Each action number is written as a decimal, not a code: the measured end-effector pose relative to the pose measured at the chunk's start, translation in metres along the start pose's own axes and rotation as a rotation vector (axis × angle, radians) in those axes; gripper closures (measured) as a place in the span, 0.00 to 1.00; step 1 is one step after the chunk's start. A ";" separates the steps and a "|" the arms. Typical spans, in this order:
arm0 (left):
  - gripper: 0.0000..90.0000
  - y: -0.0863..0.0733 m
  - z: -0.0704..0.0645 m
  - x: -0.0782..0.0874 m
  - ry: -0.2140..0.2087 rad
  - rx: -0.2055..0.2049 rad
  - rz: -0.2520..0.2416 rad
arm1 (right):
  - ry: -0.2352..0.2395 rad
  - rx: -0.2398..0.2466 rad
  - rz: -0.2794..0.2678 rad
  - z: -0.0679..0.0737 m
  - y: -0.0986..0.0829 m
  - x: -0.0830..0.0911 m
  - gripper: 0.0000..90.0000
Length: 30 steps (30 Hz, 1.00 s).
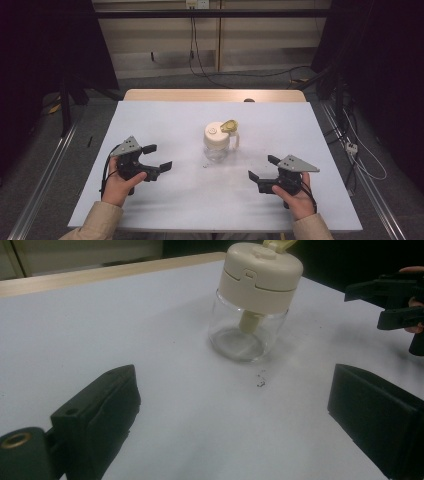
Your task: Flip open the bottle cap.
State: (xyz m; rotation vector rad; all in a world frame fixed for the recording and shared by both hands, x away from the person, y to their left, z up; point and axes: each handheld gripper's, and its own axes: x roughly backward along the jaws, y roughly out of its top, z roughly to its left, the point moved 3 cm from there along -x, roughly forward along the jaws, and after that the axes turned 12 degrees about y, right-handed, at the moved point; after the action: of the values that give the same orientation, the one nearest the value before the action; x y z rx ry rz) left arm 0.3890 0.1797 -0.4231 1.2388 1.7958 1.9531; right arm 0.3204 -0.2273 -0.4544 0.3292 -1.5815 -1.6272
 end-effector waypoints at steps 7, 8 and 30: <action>0.07 -0.002 0.001 0.003 0.007 -0.004 0.006 | -0.012 0.009 0.005 -0.004 -0.005 0.010 0.08; 0.07 -0.003 0.001 0.003 0.007 -0.010 0.008 | -0.012 0.006 0.004 -0.004 -0.005 0.011 0.08; 0.07 -0.014 0.008 0.015 0.031 0.007 0.012 | -0.045 0.003 0.007 -0.008 -0.016 0.029 0.08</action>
State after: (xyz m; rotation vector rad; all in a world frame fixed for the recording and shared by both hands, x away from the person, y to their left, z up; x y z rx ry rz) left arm 0.3800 0.1980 -0.4301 1.2301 1.8158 1.9850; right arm 0.3014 -0.2554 -0.4607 0.2899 -1.6169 -1.6381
